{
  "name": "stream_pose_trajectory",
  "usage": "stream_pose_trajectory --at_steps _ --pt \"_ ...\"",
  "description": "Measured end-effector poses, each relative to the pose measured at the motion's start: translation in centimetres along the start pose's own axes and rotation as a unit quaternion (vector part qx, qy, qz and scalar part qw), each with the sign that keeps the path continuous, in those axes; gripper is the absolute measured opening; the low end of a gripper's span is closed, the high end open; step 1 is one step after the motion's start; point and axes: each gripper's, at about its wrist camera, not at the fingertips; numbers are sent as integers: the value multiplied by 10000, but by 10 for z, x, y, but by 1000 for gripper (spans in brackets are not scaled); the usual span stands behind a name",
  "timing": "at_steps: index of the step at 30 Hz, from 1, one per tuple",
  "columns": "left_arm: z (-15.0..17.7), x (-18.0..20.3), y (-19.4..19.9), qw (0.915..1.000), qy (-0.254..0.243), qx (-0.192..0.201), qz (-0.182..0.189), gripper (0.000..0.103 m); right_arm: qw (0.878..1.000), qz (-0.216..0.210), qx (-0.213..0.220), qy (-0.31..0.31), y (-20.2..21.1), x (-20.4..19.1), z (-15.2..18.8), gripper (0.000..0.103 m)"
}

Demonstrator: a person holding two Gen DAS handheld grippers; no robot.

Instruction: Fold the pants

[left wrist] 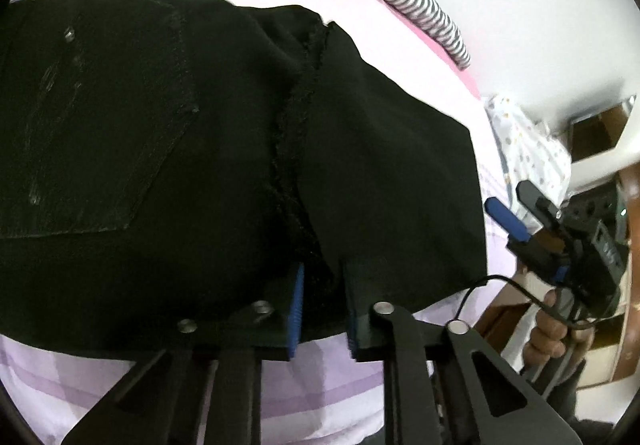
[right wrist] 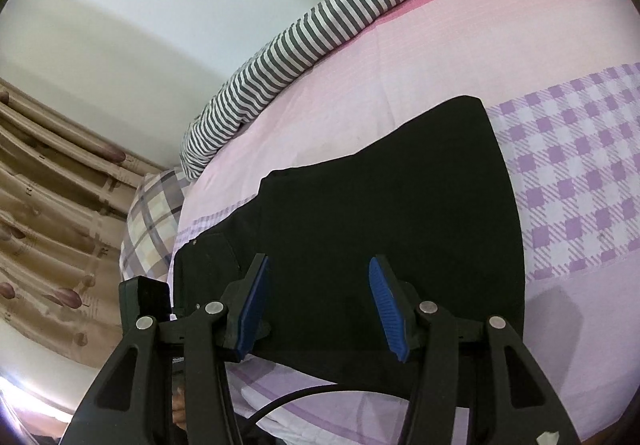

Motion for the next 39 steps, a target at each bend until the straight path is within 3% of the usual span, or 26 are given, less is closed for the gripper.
stream_pose_trajectory --at_steps 3,6,12,17,23,28,33,39 --pt "3 18 5 9986 -333 71 -402 12 10000 41 77 17 4 0 0 49" --pt "8 26 16 9975 -457 159 -509 11 9999 52 136 -32 7 3 -1 49" --pt "13 12 6 9982 -169 -100 -562 12 9994 321 -17 -117 -3 9 0 49" --pt "7 13 13 9968 -247 -136 -742 27 9980 626 -21 24 -6 10 -3 49" --pt "-13 14 48 9894 -468 638 -1221 31 9925 1057 311 524 -1 2 -33 49" --pt "-41 33 42 9850 -887 1089 -1003 34 9876 1351 456 650 -13 2 -56 49" --pt "-74 40 10 9863 -1087 959 -785 35 9833 1576 549 727 -24 5 -70 49" --pt "-98 14 -25 9933 -758 602 -637 34 9814 1775 431 597 -44 21 -84 49"
Point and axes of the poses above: each gripper's, at about its wrist camera, not at the fingertips, and y roughly against the way its jaws point, x to its right, z to its underside, and after that the axes turned 10 degrees about -y, right-handed
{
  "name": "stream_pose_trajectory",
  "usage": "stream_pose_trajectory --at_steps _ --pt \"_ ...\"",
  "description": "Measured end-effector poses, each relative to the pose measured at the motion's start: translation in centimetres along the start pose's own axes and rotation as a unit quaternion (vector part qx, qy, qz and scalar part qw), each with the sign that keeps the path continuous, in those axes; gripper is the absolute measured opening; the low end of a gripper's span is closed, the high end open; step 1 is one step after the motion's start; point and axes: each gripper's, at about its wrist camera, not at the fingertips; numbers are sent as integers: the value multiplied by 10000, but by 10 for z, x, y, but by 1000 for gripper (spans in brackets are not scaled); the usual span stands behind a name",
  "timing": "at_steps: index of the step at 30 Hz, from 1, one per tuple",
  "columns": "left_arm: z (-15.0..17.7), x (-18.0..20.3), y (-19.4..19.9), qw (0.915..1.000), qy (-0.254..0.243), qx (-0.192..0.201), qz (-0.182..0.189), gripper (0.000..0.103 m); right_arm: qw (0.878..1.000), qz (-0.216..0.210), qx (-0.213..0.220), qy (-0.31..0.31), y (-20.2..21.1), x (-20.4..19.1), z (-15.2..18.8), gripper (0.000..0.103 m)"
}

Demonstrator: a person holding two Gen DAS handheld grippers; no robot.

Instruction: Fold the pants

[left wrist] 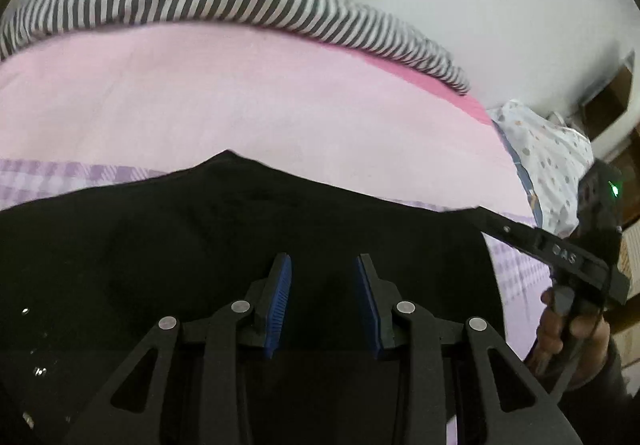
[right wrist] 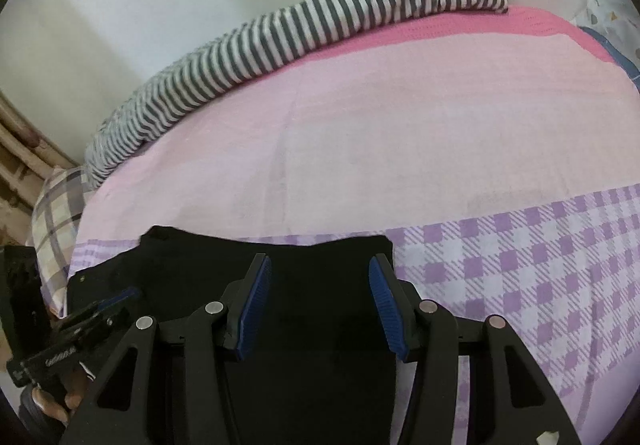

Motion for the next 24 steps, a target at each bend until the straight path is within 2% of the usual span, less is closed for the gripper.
stream_pose_trajectory --at_steps 2,4,9,13,19,24 --pt "-1 -11 -5 9998 216 -44 8 34 10000 29 -31 -8 -4 1 -3 49" --pt "-1 -15 -9 9997 223 -59 32 34 10000 35 -66 -40 -6 4 -4 49" --pt "9 -2 5 9995 -241 11 -209 35 9999 -2 -85 84 10 2 9 49" --pt "28 6 23 9985 -505 37 -213 36 9991 -152 -337 194 22 4 35 49" --pt "70 12 30 9976 -623 -292 21 37 9960 -264 -818 243 33 17 83 49" --pt "91 17 41 9966 -802 -170 -4 39 9941 -328 -990 282 43 26 103 48"
Point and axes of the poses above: each gripper's, at about its wrist camera, not at the fingertips, and y roughly against the way its jaws point, x to its right, z to its underside, and after that the axes turned 10 degrees about -y, right-handed
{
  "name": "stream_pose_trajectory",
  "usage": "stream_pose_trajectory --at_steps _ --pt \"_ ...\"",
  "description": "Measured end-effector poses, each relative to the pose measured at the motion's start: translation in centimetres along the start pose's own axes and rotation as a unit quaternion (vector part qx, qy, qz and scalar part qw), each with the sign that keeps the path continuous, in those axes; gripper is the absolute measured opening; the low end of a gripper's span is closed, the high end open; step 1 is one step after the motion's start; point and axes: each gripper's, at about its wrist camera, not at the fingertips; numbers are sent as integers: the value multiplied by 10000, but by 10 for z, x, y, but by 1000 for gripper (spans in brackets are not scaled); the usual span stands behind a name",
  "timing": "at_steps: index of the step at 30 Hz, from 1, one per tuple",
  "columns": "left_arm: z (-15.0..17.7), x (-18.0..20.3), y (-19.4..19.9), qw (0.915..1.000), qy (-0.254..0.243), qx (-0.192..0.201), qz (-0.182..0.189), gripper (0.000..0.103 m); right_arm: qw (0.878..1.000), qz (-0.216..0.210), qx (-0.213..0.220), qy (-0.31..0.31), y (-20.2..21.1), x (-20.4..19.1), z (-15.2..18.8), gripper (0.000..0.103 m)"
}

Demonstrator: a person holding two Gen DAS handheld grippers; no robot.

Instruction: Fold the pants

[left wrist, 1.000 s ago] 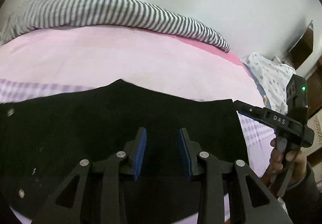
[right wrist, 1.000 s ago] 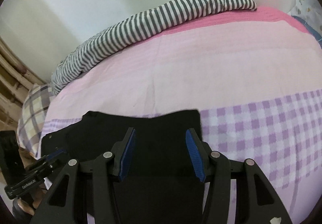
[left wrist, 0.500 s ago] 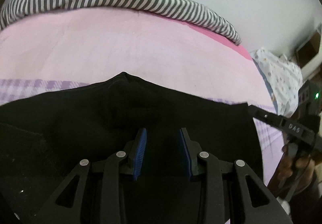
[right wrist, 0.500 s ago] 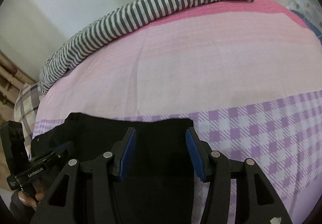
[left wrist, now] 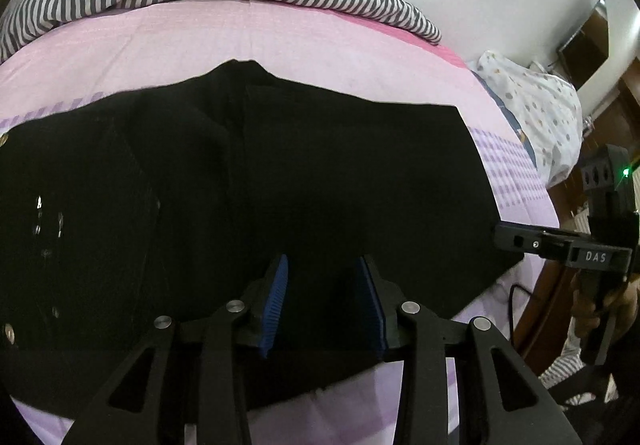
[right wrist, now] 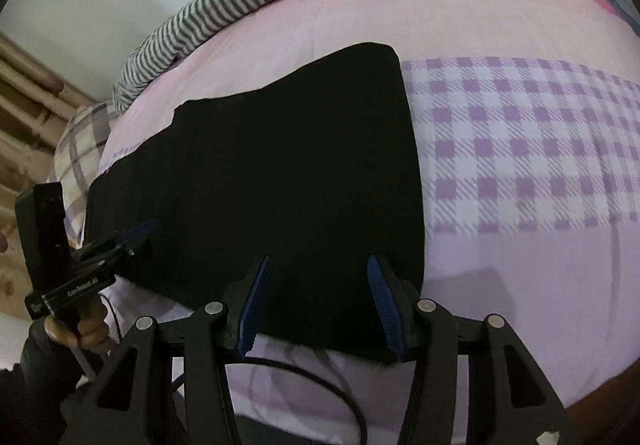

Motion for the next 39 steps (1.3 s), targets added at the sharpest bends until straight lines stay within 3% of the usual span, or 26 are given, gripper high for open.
stream_pose_trajectory --at_steps 6,11,14,17,20,24,29,32,39 --pt "6 -1 6 9999 100 30 -1 40 10000 5 -10 -81 2 2 1 49" --pt "12 -22 30 9965 780 292 65 46 10000 33 40 -72 4 -5 -1 54" --pt "24 -46 59 9887 1359 628 -9 48 9998 7 198 -43 9 -12 -8 61" --pt "43 -77 92 9705 2163 1069 -14 49 9990 -92 428 -66 14 -21 -13 64" --pt "73 -111 123 9385 3068 1578 -118 49 9981 -293 503 -203 13 -30 -19 65" --pt "119 -148 151 8868 4119 2083 -252 49 9979 -485 404 -160 5 -48 -21 65" --pt "155 -174 148 8442 4910 2146 -142 49 9980 -548 305 29 -2 -71 -16 65" --pt "163 -185 142 8310 5132 2146 -76 49 9980 -556 277 111 -4 -80 -13 65" --pt "169 -201 130 8154 5393 2104 15 49 9986 -460 228 117 -6 -85 -11 65"
Point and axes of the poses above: each gripper's, at about its wrist camera, not at the fingertips, and y roughly against the way its jaws point, x to its right, z to its underside, and after that the axes turned 10 degrees about -y, right-handed
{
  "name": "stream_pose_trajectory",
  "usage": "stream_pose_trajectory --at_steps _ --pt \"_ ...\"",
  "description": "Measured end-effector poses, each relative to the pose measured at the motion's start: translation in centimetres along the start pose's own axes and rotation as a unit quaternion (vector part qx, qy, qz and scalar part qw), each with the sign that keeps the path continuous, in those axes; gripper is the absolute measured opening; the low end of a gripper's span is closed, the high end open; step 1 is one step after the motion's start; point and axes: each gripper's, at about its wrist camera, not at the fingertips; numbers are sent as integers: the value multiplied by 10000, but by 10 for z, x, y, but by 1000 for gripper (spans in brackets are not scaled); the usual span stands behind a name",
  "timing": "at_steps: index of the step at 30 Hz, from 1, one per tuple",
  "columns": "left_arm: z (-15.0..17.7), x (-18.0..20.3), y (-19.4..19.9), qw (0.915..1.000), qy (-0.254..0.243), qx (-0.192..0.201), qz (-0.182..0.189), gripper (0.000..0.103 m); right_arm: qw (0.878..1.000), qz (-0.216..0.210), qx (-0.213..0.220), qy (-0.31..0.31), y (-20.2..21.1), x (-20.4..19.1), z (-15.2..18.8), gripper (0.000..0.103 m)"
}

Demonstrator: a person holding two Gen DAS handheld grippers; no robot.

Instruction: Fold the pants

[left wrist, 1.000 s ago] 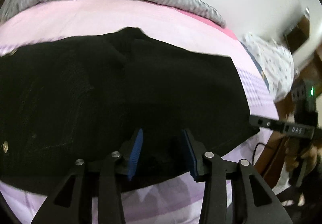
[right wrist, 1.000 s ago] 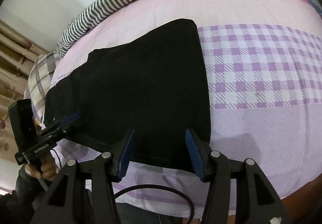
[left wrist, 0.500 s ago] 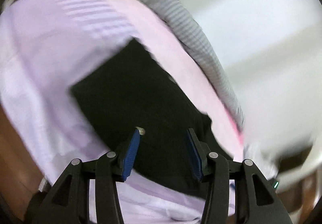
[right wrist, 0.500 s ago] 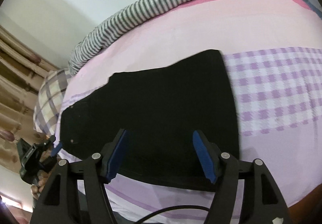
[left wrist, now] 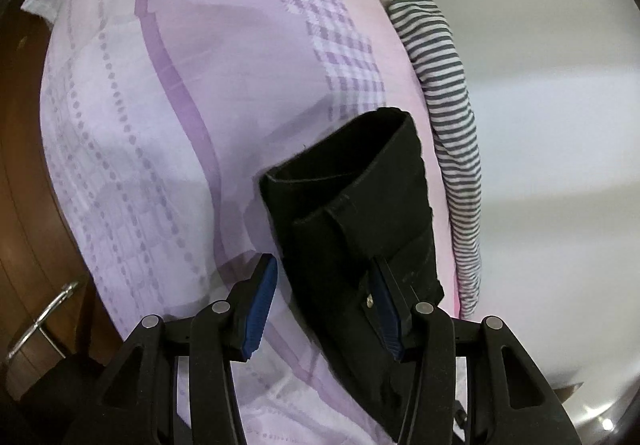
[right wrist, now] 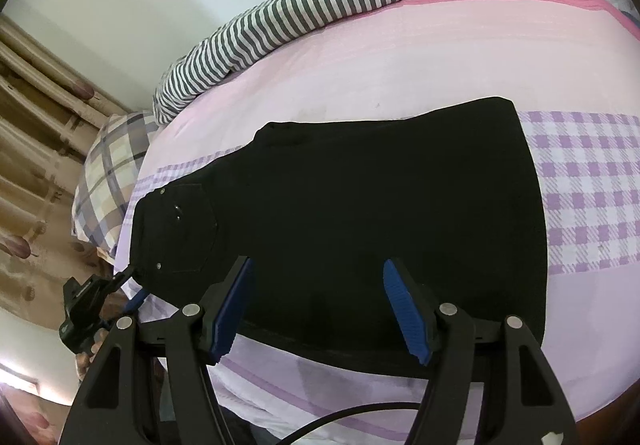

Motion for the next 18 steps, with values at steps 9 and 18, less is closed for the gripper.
stream_pose_trajectory --at_steps 9,18 --pt "-9 3 -14 9994 -30 130 306 66 10000 67 -69 19 -13 -8 -2 65" --pt "-5 -5 -13 9979 297 58 575 67 9998 -43 -100 192 -18 -21 3 65"
Point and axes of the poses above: each gripper's, at about its wrist camera, not at the fingertips, and y roughly against the way its jaws point, x to its right, z to its underside, and after that the axes turned 10 degrees about -y, right-handed
